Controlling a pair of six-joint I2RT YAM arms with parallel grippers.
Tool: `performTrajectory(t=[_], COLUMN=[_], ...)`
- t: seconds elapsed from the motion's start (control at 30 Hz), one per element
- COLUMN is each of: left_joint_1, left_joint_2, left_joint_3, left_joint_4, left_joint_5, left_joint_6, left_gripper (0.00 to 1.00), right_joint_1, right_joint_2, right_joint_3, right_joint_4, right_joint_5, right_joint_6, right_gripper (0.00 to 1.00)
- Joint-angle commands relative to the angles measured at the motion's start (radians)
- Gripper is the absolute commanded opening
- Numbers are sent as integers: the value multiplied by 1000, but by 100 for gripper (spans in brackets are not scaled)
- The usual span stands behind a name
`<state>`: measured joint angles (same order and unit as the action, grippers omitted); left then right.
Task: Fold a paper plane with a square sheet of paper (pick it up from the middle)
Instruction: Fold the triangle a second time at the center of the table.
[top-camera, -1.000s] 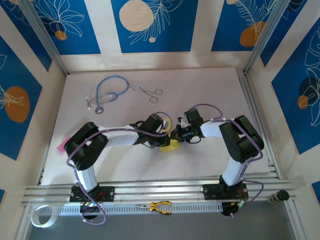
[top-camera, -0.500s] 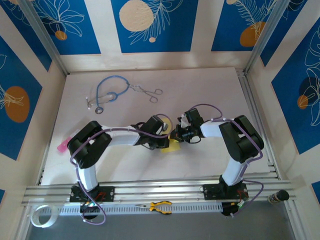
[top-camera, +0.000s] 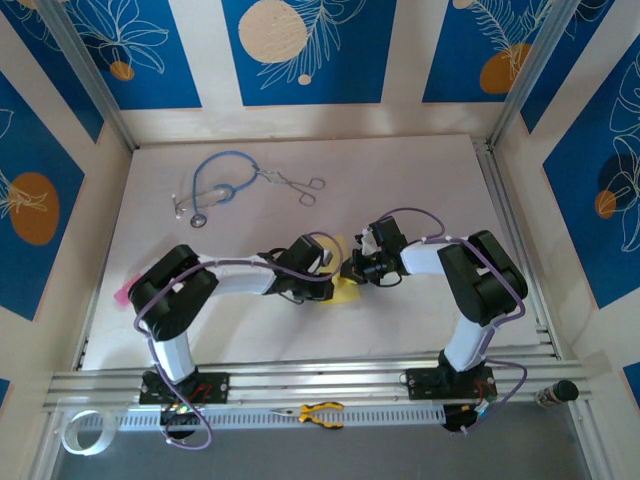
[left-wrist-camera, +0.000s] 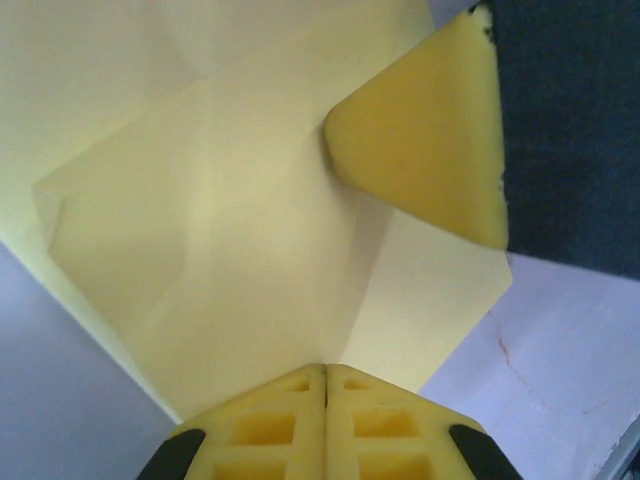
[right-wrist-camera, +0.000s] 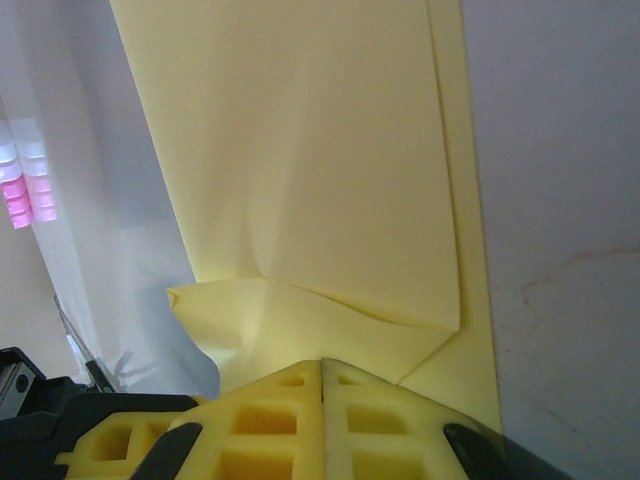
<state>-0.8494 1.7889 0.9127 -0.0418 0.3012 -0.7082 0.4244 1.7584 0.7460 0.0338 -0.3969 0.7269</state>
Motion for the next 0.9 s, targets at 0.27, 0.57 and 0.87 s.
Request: performTrajectory(t=[0.27,0.57,0.87], left_joint_1=[-16,-16,-17], left_joint_2=[-83,25,56], left_joint_3=[75,125,60], left_joint_4=[-106,-87,-69], left_joint_5=[-53,52,22], left_joint_6=[26,47,43], left_gripper=[5,5,4], right_joint_1=[-4,-4,-4], right_joint_2=[46,44,53], right_joint_3=[-17,-22,-17], right_joint_4=[-100,-95,-94], right_joint_5=[94,93,94], right_joint_6=[2,3,3], right_gripper=[0,0,0])
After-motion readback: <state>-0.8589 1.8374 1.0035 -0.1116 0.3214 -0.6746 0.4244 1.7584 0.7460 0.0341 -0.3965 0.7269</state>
